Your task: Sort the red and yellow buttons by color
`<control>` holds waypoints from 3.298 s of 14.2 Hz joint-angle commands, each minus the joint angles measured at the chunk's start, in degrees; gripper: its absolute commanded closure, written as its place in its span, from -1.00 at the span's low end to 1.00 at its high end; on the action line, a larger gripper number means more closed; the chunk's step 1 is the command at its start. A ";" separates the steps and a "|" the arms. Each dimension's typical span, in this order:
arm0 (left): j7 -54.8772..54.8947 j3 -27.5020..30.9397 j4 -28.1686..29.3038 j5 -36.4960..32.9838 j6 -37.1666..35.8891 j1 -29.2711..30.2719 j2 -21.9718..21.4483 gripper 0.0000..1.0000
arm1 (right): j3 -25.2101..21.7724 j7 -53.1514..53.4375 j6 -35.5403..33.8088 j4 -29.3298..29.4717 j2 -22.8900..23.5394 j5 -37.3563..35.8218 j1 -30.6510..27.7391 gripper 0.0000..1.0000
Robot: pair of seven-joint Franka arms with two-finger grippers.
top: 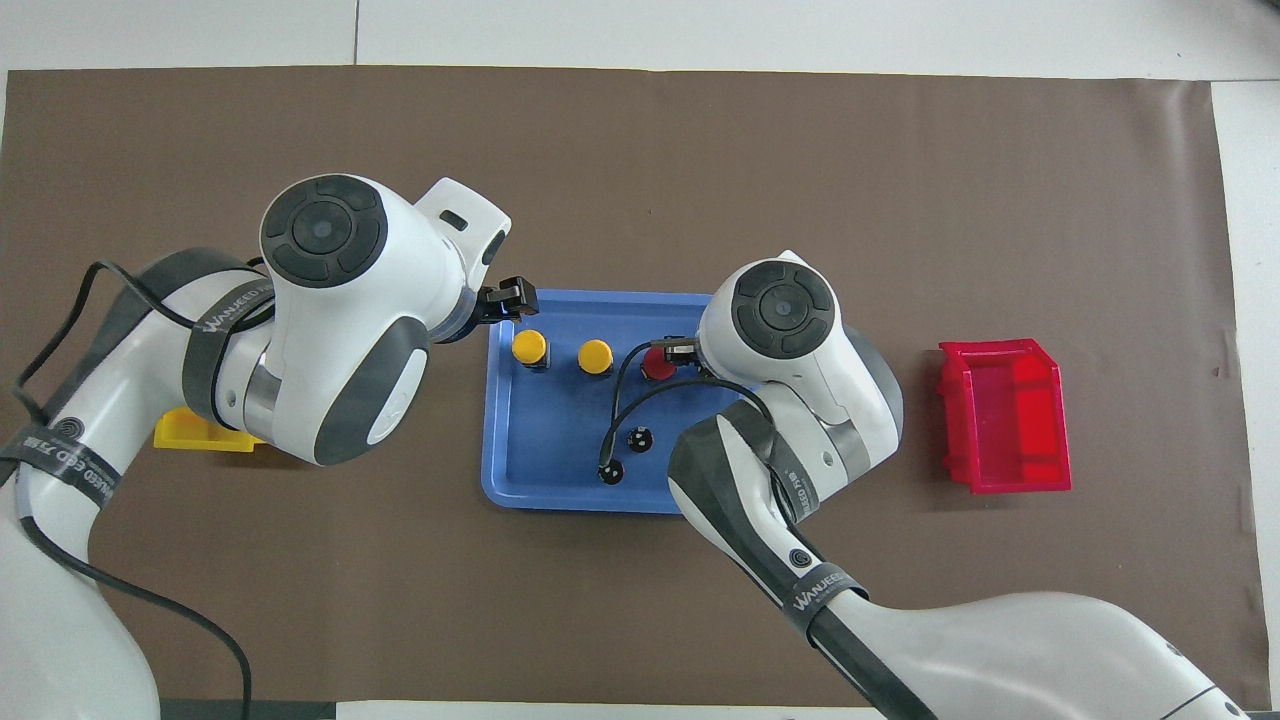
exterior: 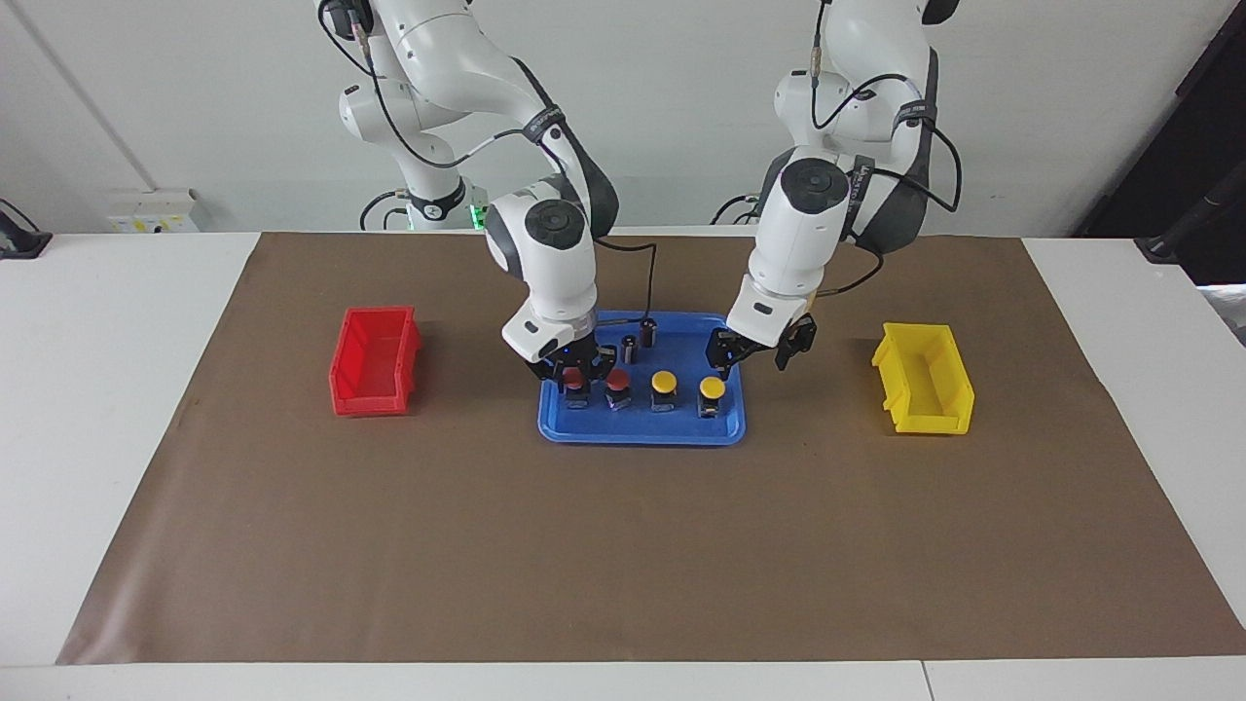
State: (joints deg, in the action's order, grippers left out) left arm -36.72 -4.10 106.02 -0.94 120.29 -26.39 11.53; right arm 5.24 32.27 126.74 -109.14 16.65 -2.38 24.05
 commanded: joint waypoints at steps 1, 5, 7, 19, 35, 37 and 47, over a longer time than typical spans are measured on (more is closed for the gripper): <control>-1.77 0.76 3.56 -0.73 4.07 -1.99 0.07 -0.85 | 0.38 -6.93 -7.97 4.27 -3.19 1.40 -4.25 0.49; -3.62 0.76 5.60 -0.82 6.44 -3.66 0.34 -0.81 | 0.29 -17.30 -17.03 3.33 -11.62 3.43 -12.78 0.49; -4.32 0.76 5.60 -0.73 7.06 -4.19 0.77 -0.78 | 0.29 -23.18 -19.34 -0.70 -16.54 3.43 -17.70 0.49; -4.76 0.76 5.16 -0.73 10.40 -3.93 3.06 -0.33 | 0.12 -34.29 -6.43 -22.78 -25.79 3.52 -31.52 0.49; 11.55 1.47 2.60 -0.38 -16.92 7.74 -13.62 0.97 | 0.21 -37.80 1.31 -32.80 -26.41 3.52 -32.93 0.47; 19.10 1.47 4.10 -0.38 -17.37 12.92 -14.86 0.97 | 0.12 -38.07 1.31 -32.71 -26.41 3.52 -33.01 0.36; 36.37 1.55 14.55 -0.38 -6.58 28.33 -16.80 0.97 | 0.20 -38.33 -1.14 -30.35 -25.89 3.52 -32.93 -0.30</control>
State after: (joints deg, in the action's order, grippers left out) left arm -0.84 -1.87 114.61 -1.02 109.27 1.37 -2.57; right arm 5.18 -4.16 127.03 -140.17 -8.04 0.05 -8.56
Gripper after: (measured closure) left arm 0.595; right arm 0.348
